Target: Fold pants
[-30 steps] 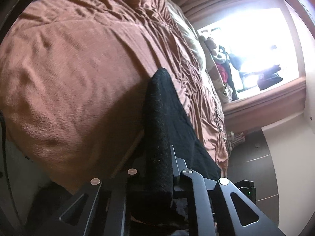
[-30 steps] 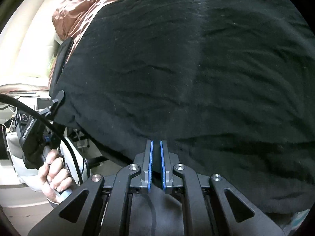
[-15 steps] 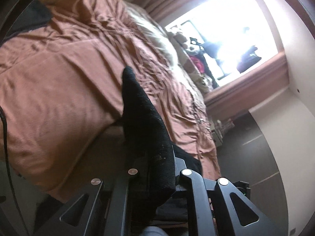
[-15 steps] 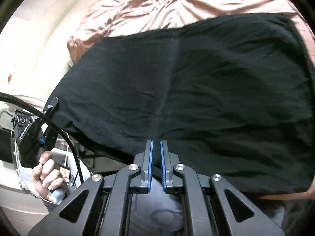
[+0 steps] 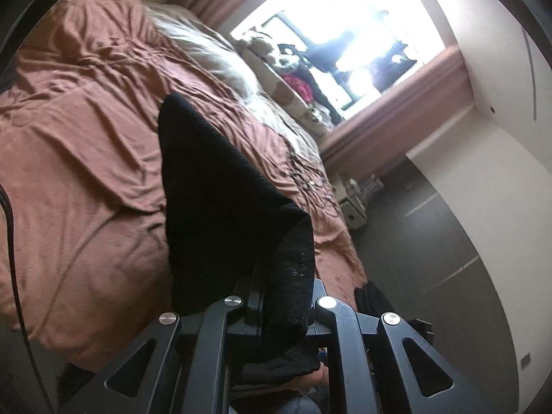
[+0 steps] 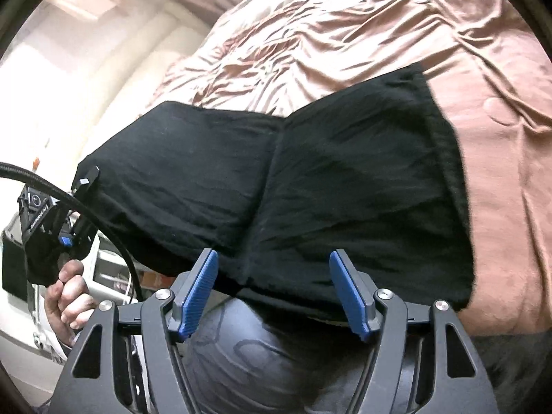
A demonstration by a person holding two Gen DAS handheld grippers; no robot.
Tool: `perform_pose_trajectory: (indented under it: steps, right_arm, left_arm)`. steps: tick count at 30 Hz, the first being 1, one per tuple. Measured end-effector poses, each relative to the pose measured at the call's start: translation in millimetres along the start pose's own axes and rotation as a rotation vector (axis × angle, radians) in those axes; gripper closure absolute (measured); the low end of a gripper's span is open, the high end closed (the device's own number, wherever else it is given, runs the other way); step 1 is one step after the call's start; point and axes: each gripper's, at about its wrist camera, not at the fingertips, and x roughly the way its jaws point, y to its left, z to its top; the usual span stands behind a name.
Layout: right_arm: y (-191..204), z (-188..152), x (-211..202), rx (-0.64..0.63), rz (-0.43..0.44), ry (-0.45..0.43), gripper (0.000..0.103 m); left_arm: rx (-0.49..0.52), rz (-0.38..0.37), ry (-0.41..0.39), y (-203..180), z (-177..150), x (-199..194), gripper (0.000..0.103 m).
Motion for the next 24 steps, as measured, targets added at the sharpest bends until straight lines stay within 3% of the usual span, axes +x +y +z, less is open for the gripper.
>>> perform_pose_trajectory:
  steps: [15,24]
  right_arm:
    - [-62.0,-39.1,-78.6,0.118,0.02,-0.115,0.037]
    - [-92.1,-47.6,-90.6,0.191,0.019,-0.125,0.037]
  left_arm:
    - [0.116,-0.036,0.157,-61.2,-38.0,74.4,0.09]
    - [0.141,-0.032,0.278,-70.8,-68.7,126.5,0.09]
